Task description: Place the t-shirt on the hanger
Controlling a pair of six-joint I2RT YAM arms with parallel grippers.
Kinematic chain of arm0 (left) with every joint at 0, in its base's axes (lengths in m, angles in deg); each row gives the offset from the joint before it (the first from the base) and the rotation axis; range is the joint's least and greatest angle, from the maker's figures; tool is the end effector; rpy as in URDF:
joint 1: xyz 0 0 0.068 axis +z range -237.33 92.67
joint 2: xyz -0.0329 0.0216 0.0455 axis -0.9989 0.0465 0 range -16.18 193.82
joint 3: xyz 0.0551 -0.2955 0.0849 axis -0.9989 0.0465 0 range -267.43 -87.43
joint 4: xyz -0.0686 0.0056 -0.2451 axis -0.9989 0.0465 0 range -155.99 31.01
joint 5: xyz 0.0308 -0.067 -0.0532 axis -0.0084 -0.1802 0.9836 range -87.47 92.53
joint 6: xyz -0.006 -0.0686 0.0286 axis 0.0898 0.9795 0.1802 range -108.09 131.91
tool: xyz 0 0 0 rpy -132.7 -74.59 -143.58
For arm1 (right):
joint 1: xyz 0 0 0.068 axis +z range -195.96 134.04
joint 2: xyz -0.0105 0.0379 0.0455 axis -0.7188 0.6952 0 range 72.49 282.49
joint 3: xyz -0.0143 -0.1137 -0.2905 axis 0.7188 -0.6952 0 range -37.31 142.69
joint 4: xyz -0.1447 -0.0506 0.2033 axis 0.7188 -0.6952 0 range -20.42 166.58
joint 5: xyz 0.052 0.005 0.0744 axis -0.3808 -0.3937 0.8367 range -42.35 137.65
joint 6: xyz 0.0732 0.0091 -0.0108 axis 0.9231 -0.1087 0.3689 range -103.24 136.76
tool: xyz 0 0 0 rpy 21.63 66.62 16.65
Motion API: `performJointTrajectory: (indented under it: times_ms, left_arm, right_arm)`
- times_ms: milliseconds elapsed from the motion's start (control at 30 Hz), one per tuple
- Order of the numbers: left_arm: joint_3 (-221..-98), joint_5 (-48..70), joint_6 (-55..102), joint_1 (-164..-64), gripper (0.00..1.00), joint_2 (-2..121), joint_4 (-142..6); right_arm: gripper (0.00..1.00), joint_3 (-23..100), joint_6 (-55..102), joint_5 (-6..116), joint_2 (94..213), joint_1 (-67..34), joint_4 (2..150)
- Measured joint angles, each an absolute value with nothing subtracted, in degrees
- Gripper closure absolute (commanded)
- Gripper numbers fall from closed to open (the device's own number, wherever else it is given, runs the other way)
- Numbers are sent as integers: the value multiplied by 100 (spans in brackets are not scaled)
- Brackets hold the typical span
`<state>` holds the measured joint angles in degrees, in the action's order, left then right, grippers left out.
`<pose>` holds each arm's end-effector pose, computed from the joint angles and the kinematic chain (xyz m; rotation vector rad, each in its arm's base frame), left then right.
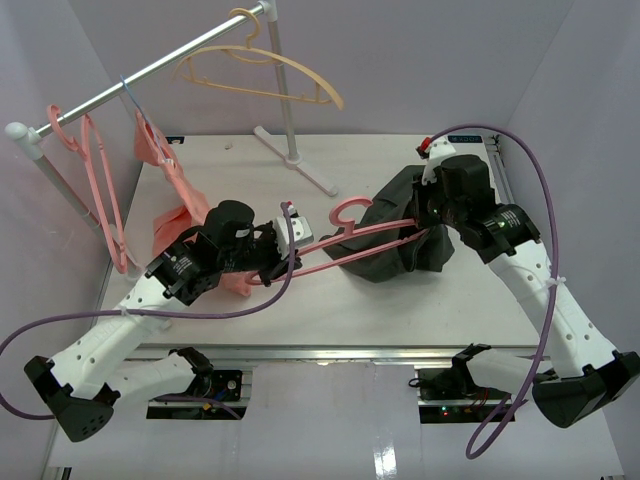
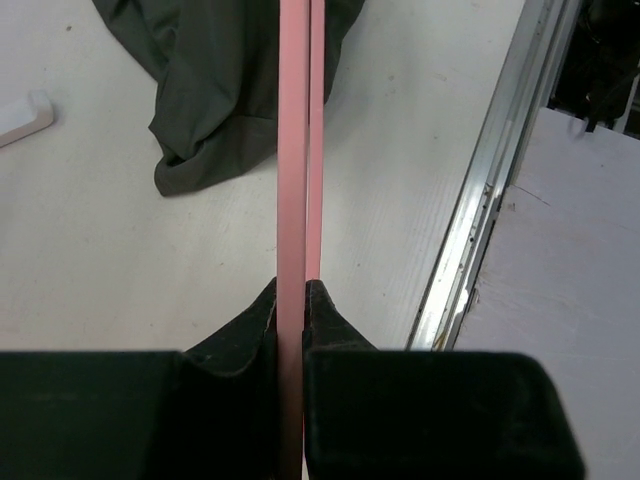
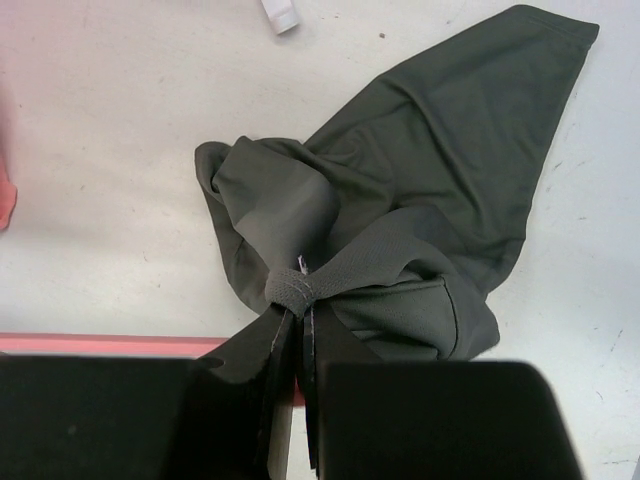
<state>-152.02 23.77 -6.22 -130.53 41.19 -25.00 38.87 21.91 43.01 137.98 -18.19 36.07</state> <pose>0.1259 -0.1493 0.3859 1.2974 1.7607 -0.6505 0.2097 0.1047 0.4259 -0.3635 2.0688 0.2629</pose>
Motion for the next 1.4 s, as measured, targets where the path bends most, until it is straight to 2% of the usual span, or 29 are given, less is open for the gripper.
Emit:
performJointTrajectory:
  times_ms: [633,1033,1400]
  left_arm:
    - [-15306,1522,-365,-13058,100,3882,-2115]
    - [-15150,2451,-546,-13050,100,4155,-2617]
    - [-15077,2703,-595,-13042,100,4704,-3285]
  right_arm:
    - [92,3975,2309,3864,13649,-1819,3506]
    - [92,4169,2279,4143,13905,-1817,3513]
    - [92,4167,2283,4948,13881,-1505,3646]
